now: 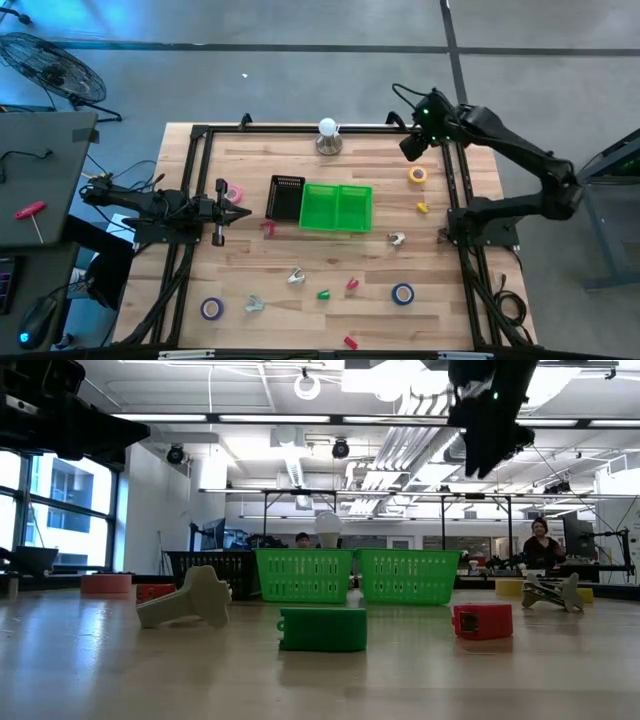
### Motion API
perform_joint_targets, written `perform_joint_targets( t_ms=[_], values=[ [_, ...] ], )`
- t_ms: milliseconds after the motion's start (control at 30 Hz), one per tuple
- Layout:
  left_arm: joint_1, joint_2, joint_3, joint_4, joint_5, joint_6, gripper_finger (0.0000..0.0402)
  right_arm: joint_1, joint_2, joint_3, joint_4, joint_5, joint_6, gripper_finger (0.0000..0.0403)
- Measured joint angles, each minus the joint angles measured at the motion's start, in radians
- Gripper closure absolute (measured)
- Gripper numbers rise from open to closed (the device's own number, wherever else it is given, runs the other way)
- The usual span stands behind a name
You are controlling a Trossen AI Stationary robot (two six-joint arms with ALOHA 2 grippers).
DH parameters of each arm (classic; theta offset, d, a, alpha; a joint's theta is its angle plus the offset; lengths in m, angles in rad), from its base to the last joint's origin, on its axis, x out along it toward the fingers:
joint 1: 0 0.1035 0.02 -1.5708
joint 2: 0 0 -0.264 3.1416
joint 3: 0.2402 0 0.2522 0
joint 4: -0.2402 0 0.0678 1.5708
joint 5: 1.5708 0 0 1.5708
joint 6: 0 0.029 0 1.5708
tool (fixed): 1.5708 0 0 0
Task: Pick and place Stapler, Stapler remover, tape
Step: Put the yellow tape into the black bin
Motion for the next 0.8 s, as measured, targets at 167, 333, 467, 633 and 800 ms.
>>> perform_joint_targets(
  t_ms=[167,333,467,633,800],
  values=[
    [0.000,0.000,0.000,0.000,0.000,0.000,0.0401,-0.055,0.080,-0.042,-0.017,-0.038,0.009,0.0226],
    [0.000,0.000,0.000,-0.001,0.000,-0.001,0.0401,-0.054,0.139,-0.102,-0.014,-0.088,-0.009,0.0226],
    [0.000,0.000,0.000,-0.001,0.000,-0.001,0.0401,-0.037,0.169,-0.167,0.000,-0.124,-0.024,0.0226],
    [0.000,0.000,0.000,-0.001,0.000,-0.001,0.0401,-0.016,0.187,-0.232,0.035,-0.159,-0.030,0.0226],
    [0.000,0.000,0.000,-0.001,0.000,-0.001,0.0401,-0.004,0.187,-0.279,0.090,-0.145,-0.042,0.0226]
  ],
)
